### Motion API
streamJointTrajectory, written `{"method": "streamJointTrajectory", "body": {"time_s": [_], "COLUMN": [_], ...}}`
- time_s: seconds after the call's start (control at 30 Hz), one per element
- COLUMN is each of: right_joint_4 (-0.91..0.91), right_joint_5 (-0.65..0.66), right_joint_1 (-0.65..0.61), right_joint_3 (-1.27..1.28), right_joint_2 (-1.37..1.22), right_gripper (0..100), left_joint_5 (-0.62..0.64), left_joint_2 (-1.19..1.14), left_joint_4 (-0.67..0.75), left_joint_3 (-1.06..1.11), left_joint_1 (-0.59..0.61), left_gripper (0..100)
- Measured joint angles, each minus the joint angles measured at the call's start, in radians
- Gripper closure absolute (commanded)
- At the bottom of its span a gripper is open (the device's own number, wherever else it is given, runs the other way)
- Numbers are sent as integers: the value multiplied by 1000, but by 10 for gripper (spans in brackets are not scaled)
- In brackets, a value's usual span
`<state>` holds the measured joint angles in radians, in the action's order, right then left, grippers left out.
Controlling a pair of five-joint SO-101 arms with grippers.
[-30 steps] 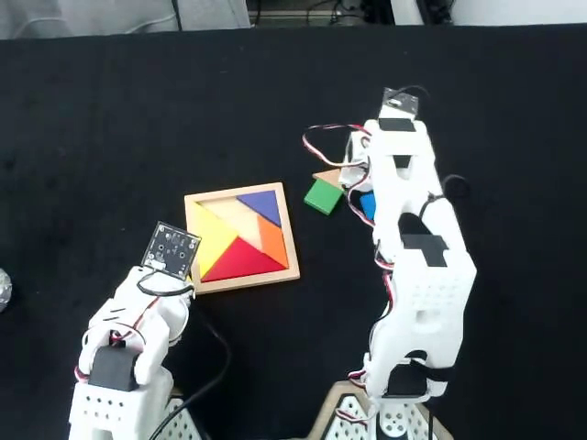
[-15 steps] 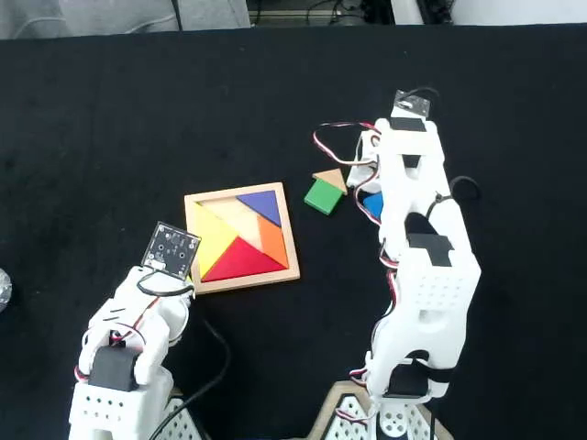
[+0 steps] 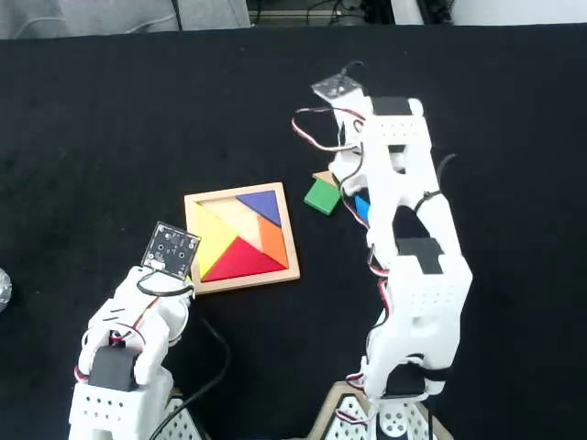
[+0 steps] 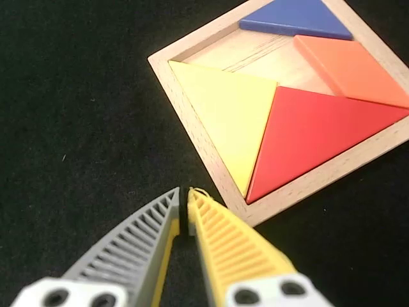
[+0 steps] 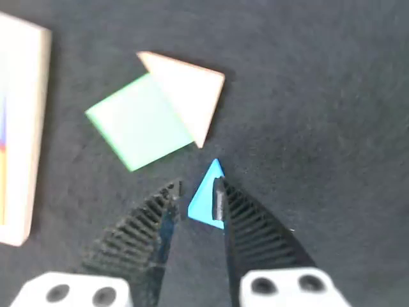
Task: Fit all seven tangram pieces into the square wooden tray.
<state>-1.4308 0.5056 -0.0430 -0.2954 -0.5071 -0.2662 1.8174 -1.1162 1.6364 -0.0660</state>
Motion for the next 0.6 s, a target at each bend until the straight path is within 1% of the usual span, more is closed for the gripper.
{"method": "streamJointTrajectory", "body": {"time_s": [0.1, 0.17, 0.23, 0.33, 0.6], "right_joint_4": [-51, -110, -147, -137, 196], "right_joint_5": [51, 118, 209, 319, 367], "right_joint_1": [6, 3, 2, 12, 54], "right_joint_3": [-5, -3, 21, 106, 482], "right_joint_2": [9, 9, 20, 66, 215], "right_gripper": [817, 770, 765, 761, 760], "left_joint_5": [0, 0, 0, 0, 0], "left_joint_2": [0, 0, 0, 0, 0], "left_joint_4": [0, 0, 0, 0, 0], "left_joint_3": [0, 0, 0, 0, 0], "left_joint_1": [0, 0, 0, 0, 0], "left_gripper": [970, 970, 970, 970, 970]}}
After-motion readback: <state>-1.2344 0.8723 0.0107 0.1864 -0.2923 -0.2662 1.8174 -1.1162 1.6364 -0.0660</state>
